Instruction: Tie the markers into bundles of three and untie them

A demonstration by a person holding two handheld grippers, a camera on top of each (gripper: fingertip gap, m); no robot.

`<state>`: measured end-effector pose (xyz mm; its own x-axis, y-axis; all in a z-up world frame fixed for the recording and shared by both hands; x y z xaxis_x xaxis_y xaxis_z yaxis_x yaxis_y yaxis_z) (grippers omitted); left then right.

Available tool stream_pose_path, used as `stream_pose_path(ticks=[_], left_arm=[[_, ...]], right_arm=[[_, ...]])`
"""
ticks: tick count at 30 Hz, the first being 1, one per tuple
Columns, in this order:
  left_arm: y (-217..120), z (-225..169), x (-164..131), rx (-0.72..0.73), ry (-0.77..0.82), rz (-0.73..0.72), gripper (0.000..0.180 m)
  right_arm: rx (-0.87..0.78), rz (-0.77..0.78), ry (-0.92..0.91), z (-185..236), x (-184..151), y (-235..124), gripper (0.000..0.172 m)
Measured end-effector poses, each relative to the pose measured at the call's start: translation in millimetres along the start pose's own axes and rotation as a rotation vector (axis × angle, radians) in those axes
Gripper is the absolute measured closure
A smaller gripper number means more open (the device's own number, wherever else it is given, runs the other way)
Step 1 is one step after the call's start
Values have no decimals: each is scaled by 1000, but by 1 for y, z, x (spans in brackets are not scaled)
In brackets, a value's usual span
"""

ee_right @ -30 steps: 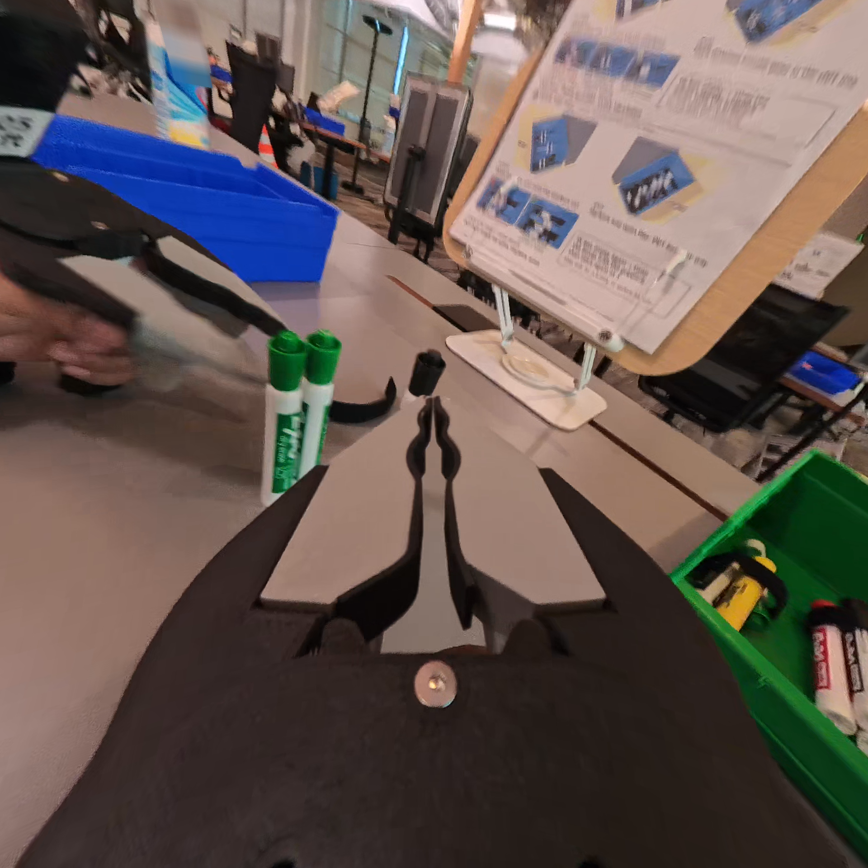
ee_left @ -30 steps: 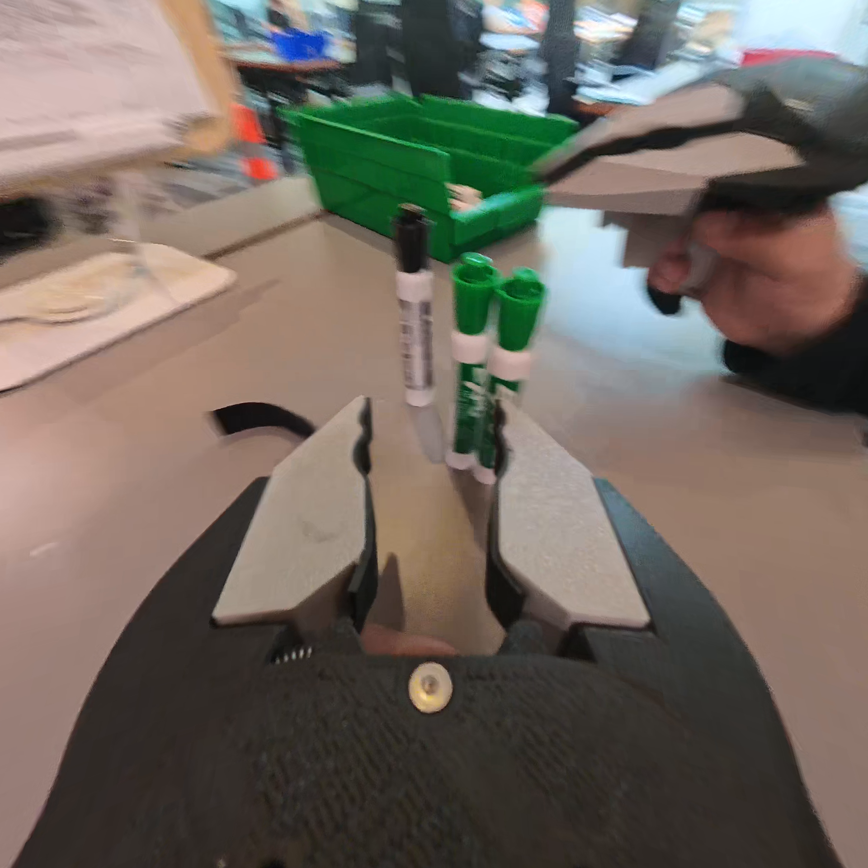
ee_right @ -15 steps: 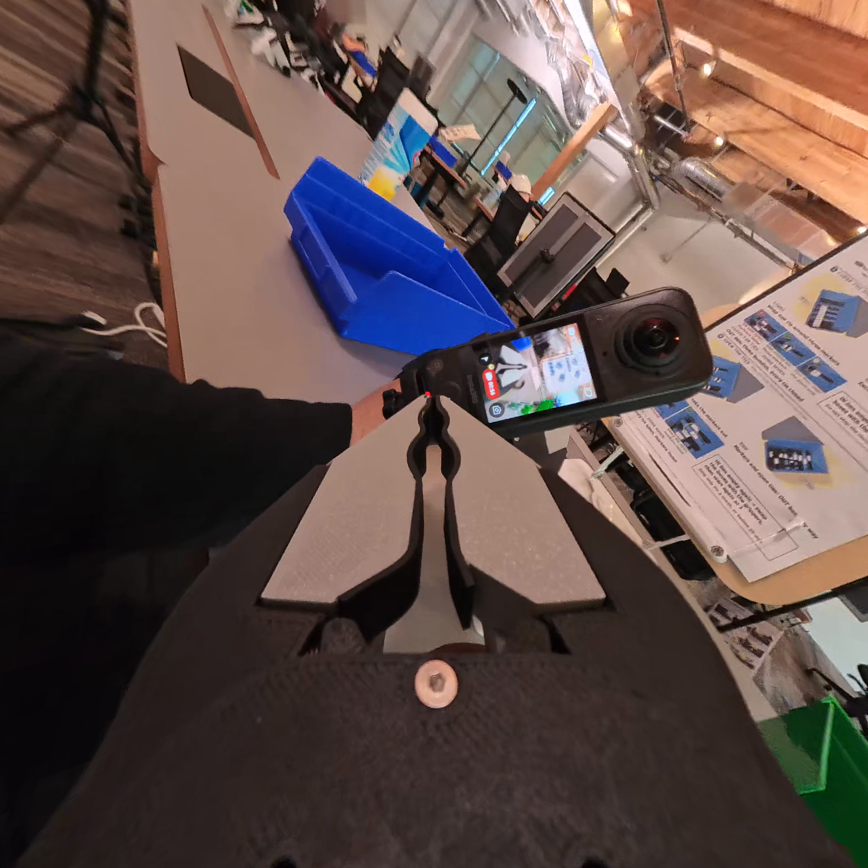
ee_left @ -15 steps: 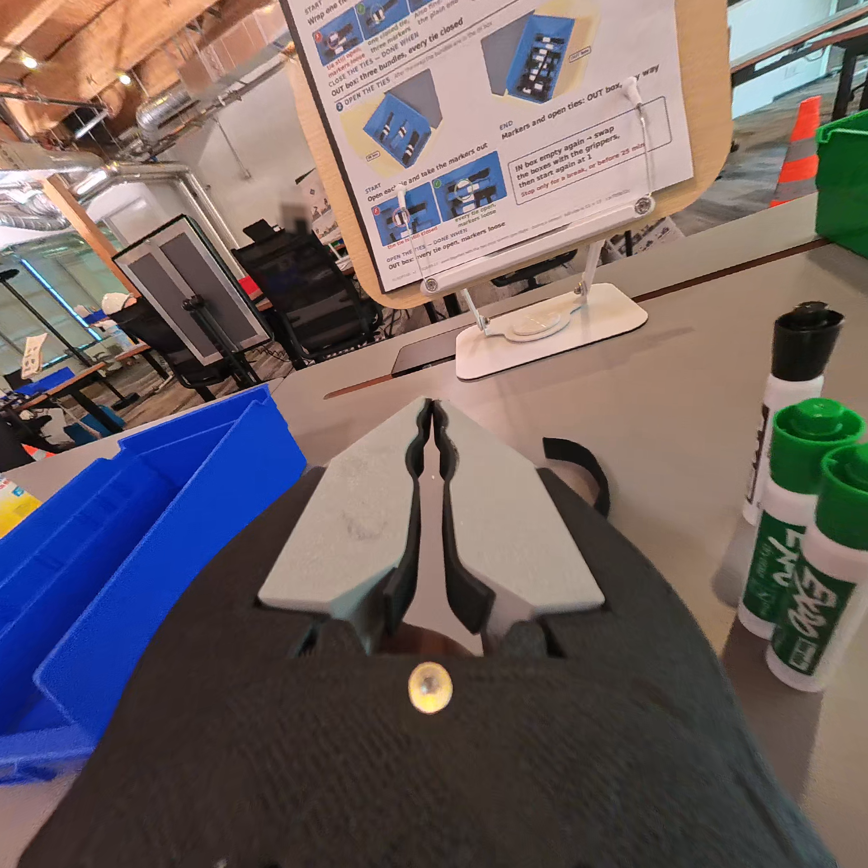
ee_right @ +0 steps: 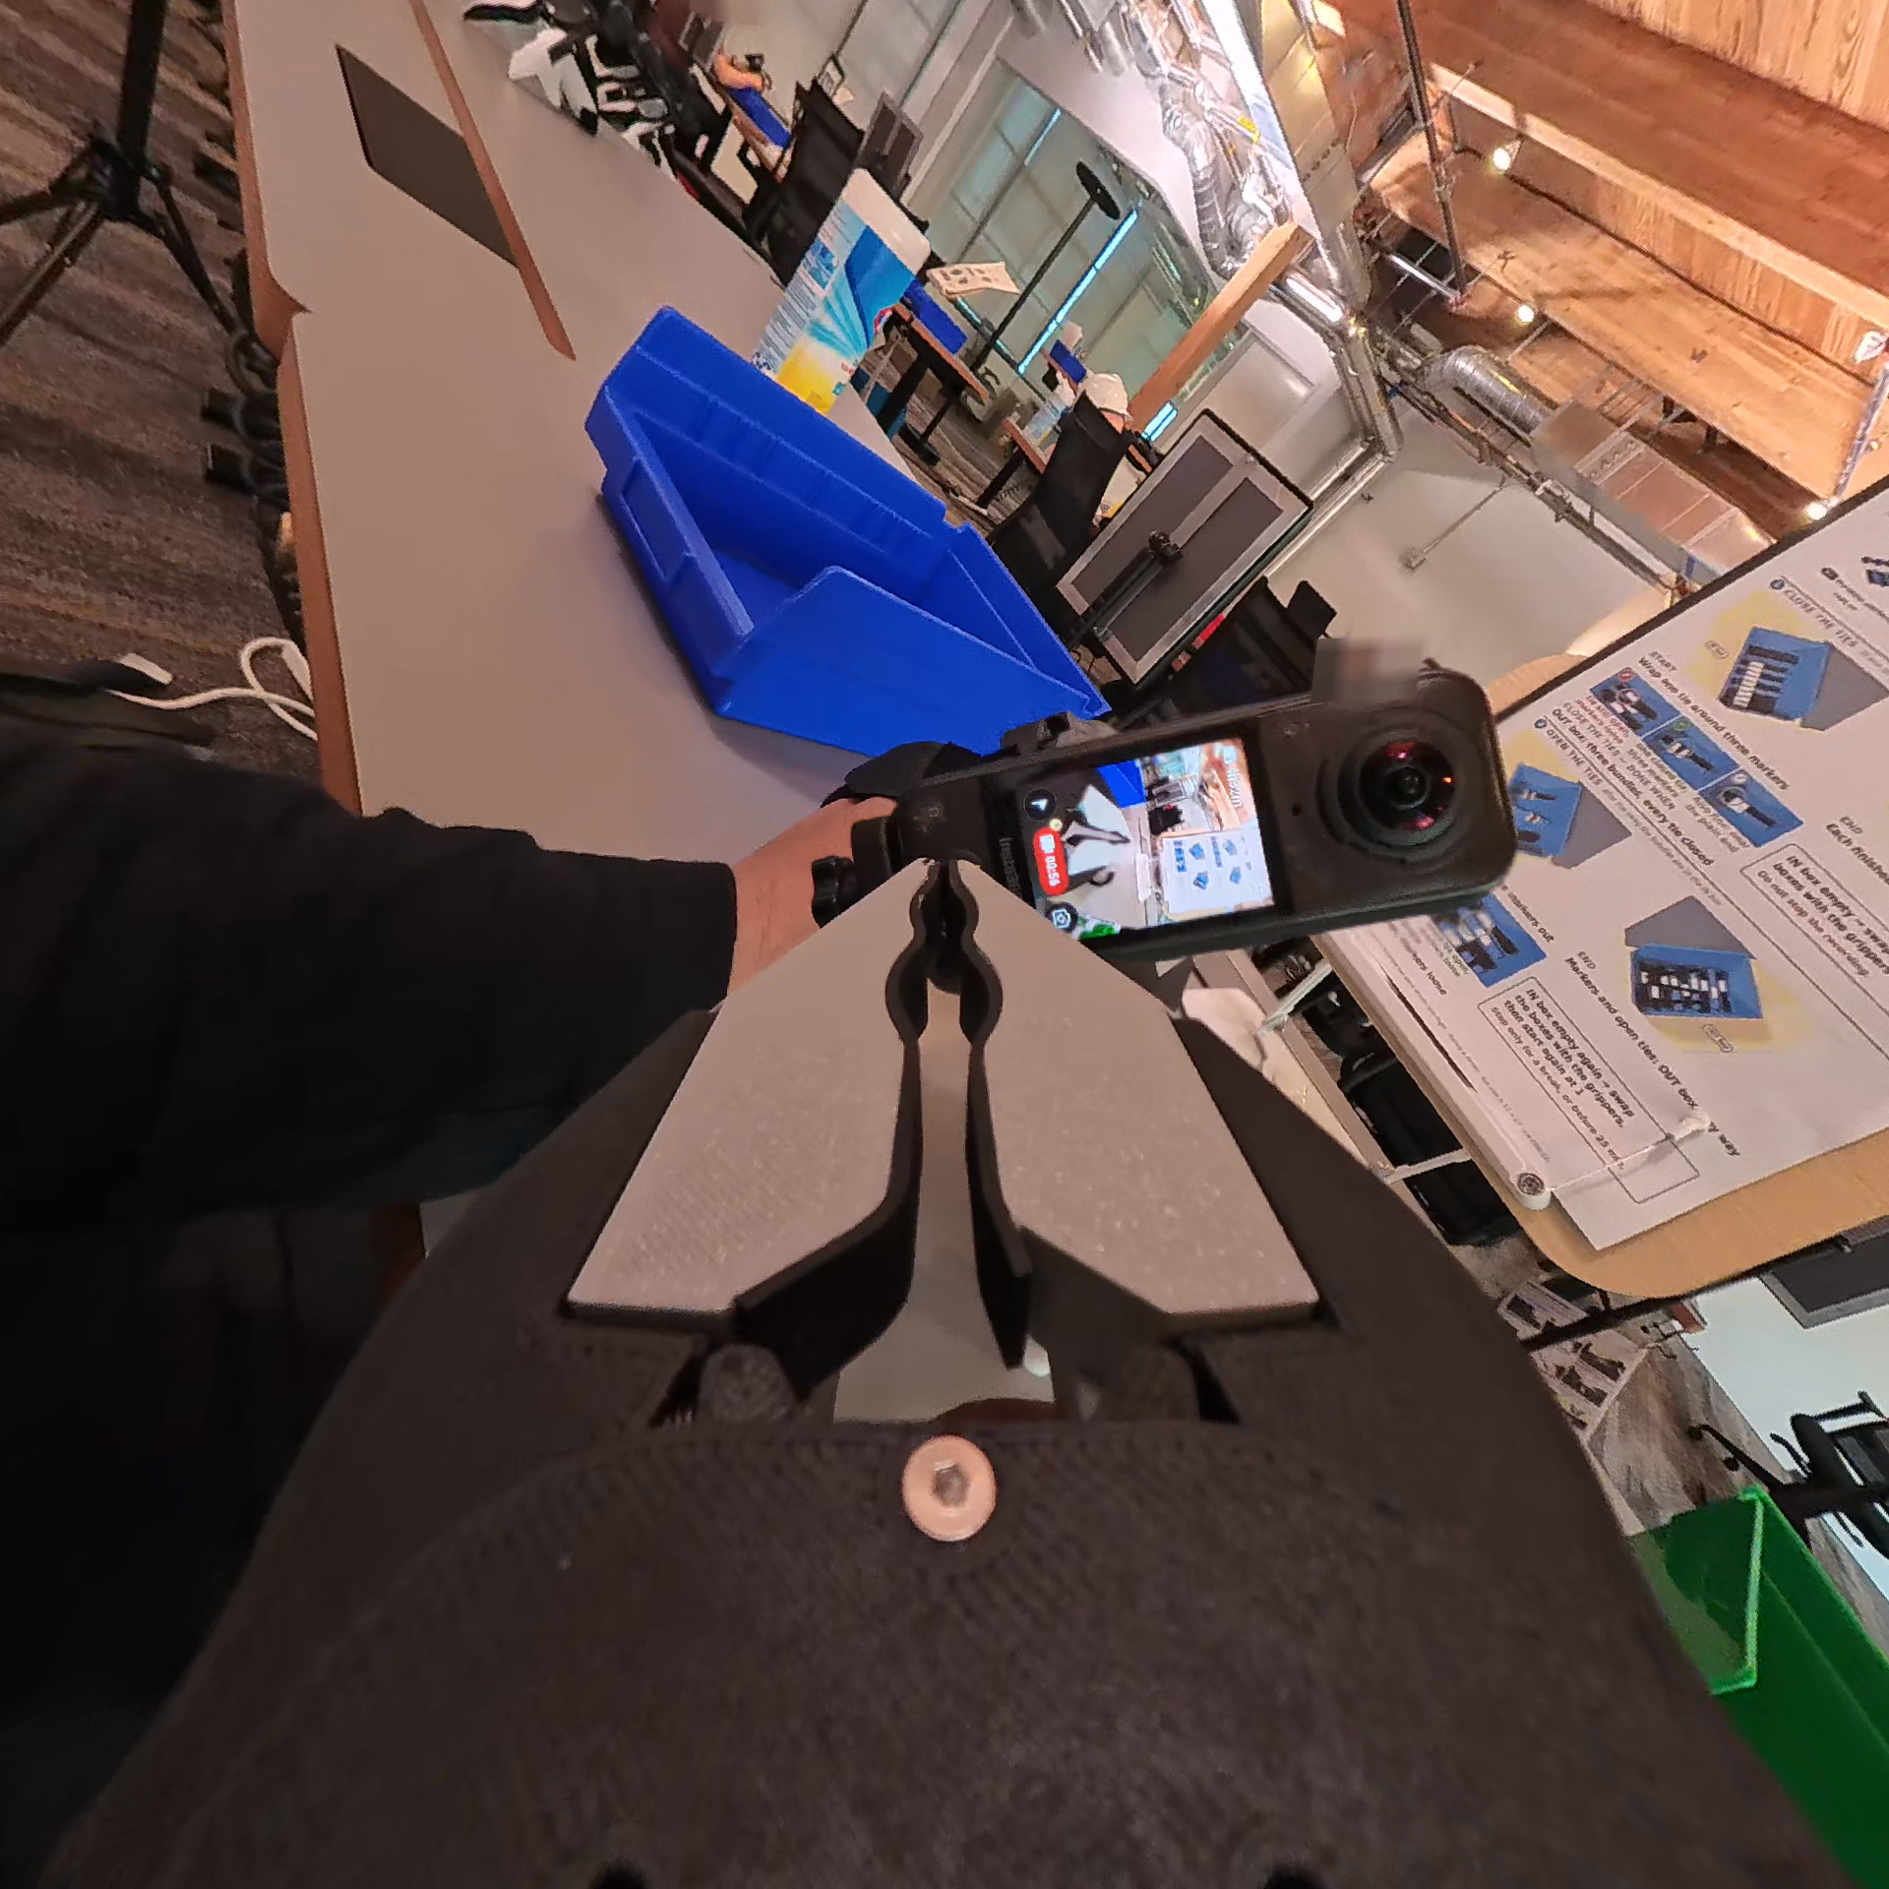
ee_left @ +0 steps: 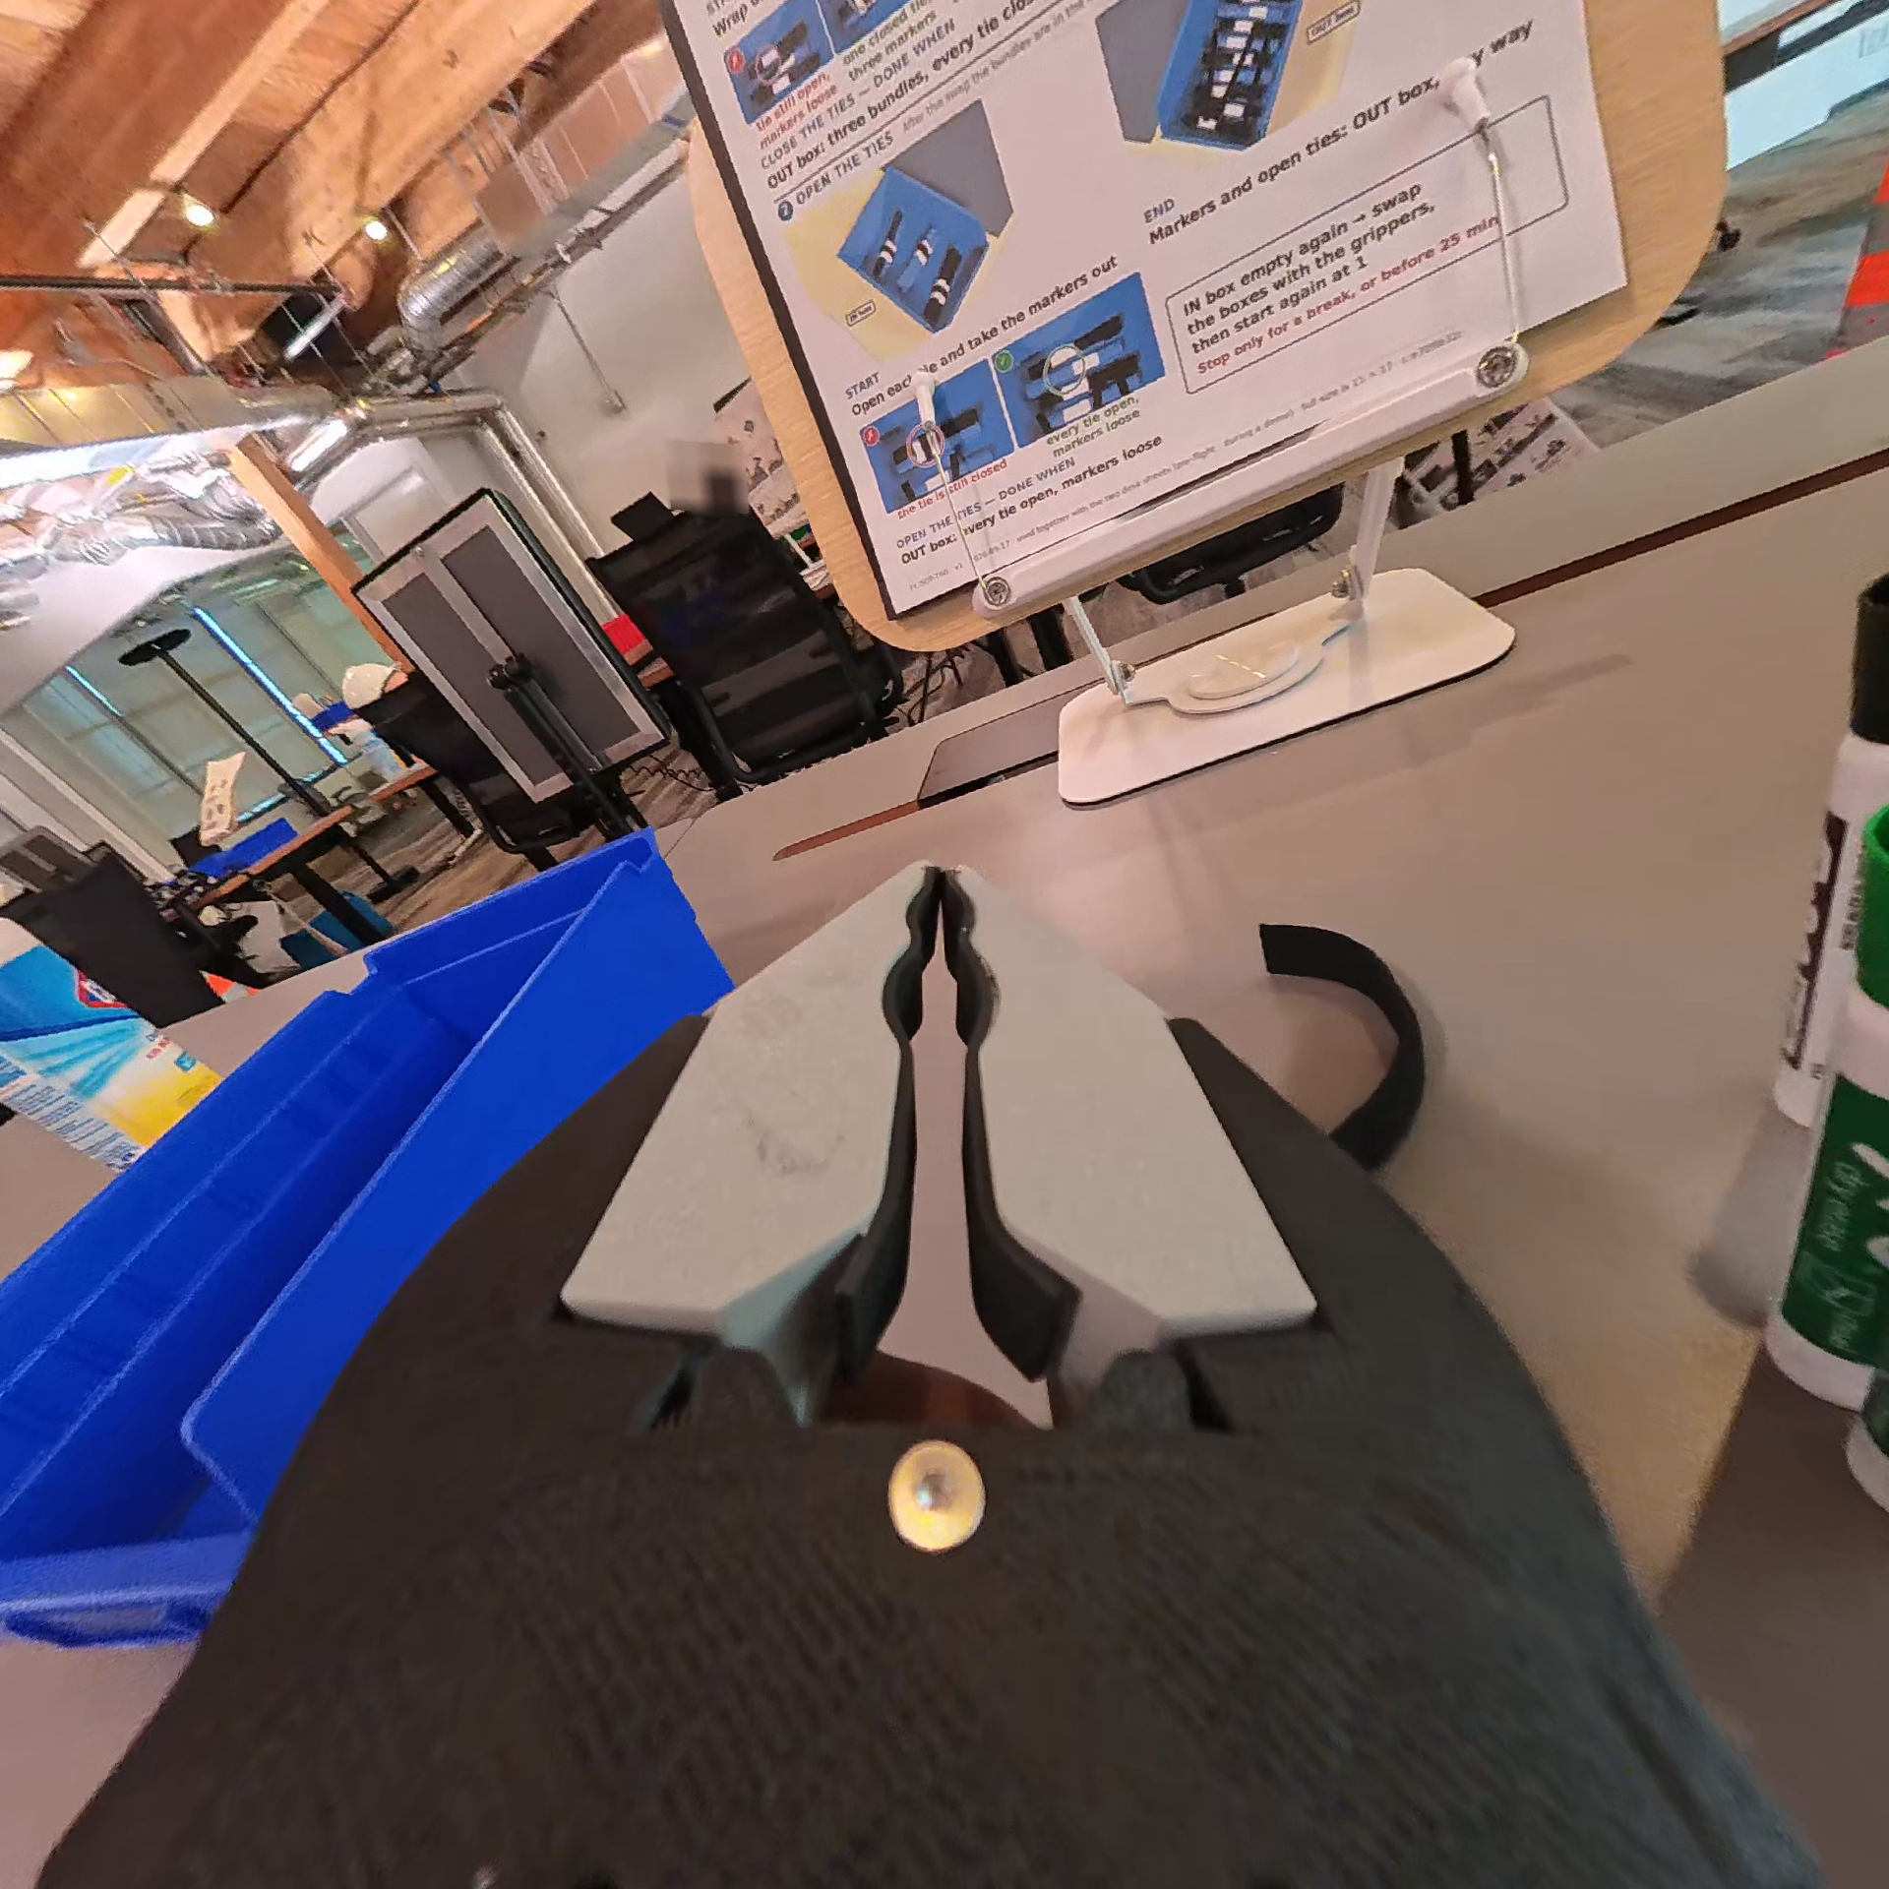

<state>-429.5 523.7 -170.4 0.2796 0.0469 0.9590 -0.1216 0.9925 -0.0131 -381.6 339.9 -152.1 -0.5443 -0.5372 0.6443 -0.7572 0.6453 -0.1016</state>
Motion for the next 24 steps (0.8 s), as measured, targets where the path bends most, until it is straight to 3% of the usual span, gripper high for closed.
stream_pose_path(ticks=[12, 16, 20, 24], left_arm=[[7, 8, -14, 105, 151, 58, 180], [-3, 3, -3, 90, 128, 9, 180], [-3, -1, -4, 62, 133, 22, 180], [-15, 3, 4, 37, 96, -10, 180]], right_arm=[[49, 99, 67, -3, -14, 7, 172], [54, -50, 210, -10, -6, -10, 172], [-110, -132, 191, -37, -4, -46, 172], [-346, -55, 152, -76, -41, -71, 172]])
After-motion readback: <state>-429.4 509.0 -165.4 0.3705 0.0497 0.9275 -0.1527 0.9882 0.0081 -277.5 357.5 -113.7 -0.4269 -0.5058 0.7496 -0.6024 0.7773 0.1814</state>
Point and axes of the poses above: each gripper's, where its closed fingertips meet, y out along the fingers, x out of its top, z = x × y across the jaws, the point moved 5 cm from there along -y, back along the fingers, and after that the axes turned 9 degrees about -y, right-handed, at the moved point
